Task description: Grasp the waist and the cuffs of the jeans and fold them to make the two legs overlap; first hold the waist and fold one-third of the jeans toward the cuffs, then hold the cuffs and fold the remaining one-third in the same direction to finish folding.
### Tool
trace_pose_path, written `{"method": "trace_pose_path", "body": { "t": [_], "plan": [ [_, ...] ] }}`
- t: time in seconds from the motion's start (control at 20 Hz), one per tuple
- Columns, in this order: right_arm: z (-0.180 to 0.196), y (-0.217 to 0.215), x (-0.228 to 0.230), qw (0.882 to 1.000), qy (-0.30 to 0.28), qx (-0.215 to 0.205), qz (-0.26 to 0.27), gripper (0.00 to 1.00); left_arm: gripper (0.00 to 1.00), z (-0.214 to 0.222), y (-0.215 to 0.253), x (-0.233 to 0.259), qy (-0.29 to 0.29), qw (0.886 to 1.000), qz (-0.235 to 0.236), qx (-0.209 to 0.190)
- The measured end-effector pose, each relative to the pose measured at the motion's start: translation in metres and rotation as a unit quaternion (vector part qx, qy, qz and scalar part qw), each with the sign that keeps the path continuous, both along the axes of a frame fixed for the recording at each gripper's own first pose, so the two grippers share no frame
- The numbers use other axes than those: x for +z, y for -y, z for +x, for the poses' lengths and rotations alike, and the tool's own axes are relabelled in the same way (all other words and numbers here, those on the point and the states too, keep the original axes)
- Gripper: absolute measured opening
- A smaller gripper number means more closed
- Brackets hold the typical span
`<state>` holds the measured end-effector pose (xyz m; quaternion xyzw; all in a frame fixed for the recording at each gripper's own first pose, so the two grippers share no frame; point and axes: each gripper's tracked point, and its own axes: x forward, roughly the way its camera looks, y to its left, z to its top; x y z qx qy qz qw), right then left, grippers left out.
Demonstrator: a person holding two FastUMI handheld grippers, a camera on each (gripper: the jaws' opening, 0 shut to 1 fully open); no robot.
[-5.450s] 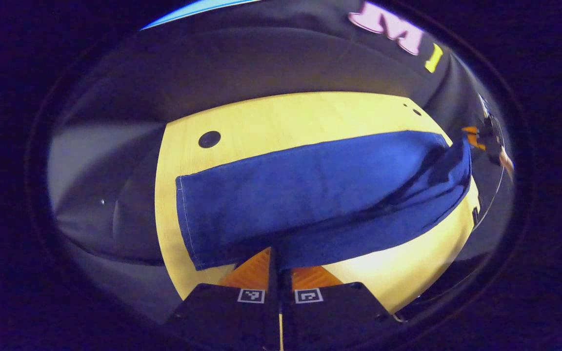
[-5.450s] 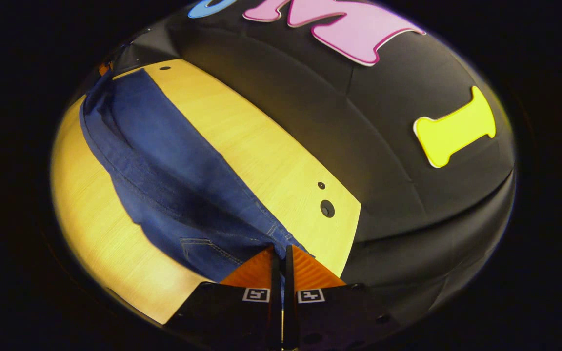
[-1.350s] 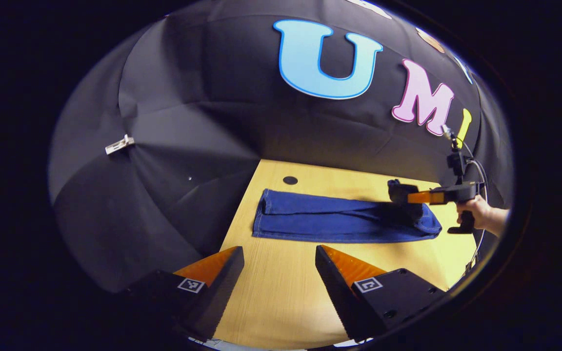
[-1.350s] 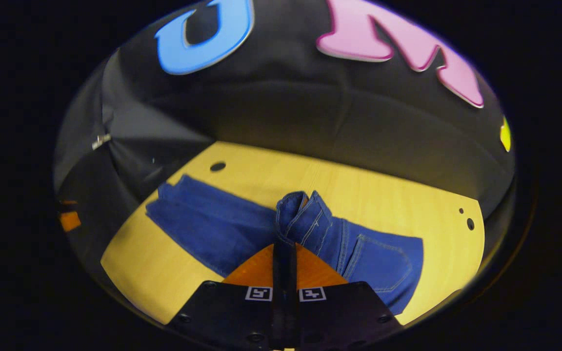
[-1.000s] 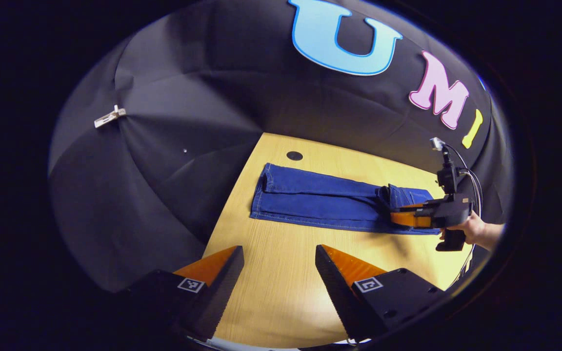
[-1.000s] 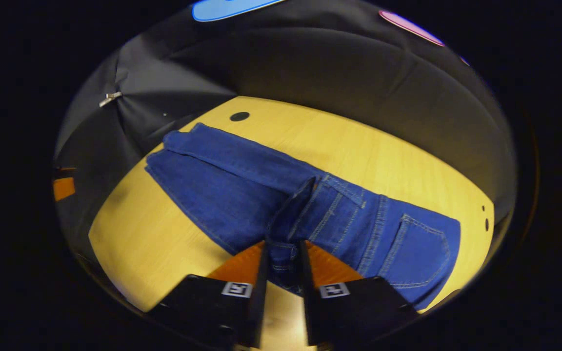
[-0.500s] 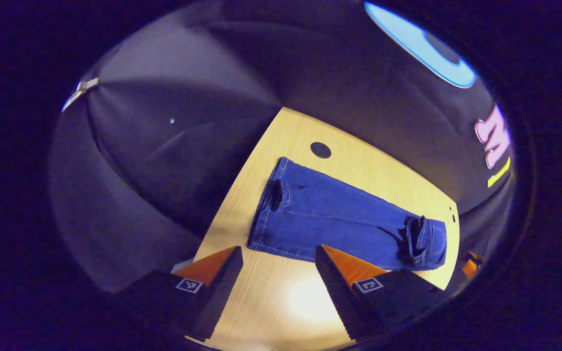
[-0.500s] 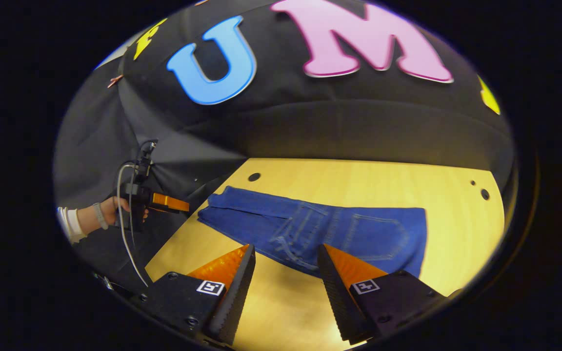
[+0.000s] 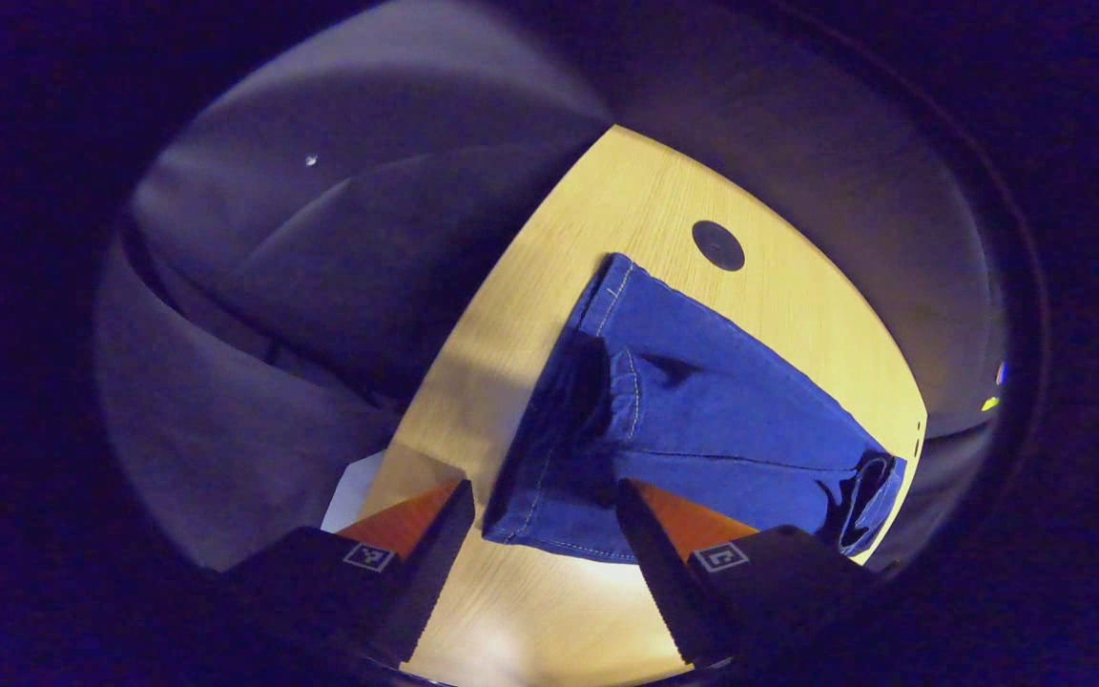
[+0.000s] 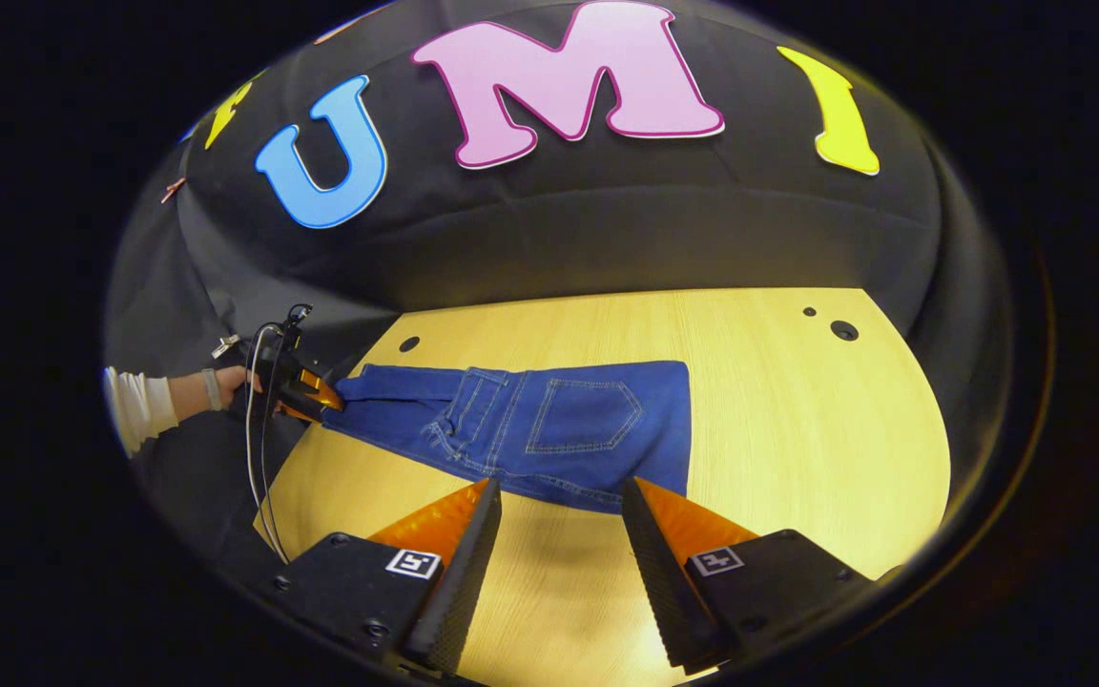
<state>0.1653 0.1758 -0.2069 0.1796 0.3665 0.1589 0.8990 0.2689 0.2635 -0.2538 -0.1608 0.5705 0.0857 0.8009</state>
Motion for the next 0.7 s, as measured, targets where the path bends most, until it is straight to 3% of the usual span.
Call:
{"method": "trace_pose_path", "body": {
  "t": [0.2,0.35,0.4,0.7],
  "plan": [
    [0.001,-0.010,0.005,1.000,0.002,0.011,0.014,0.79,0.92,-0.001,0.012,0.001,-0.030,0.997,0.033,-0.057],
    [0.001,-0.022,0.009,1.000,0.009,0.024,0.017,0.79,0.27,0.002,0.028,0.001,-0.020,0.998,0.014,-0.064],
    [-0.001,-0.023,0.011,0.999,0.012,0.028,0.016,0.79,0.18,0.003,0.028,-0.001,-0.021,0.998,0.012,-0.066],
    [-0.007,-0.020,0.017,0.999,0.027,0.035,0.012,0.79,0.07,0.010,0.049,0.042,0.037,0.996,-0.034,-0.068]
  ]
}}
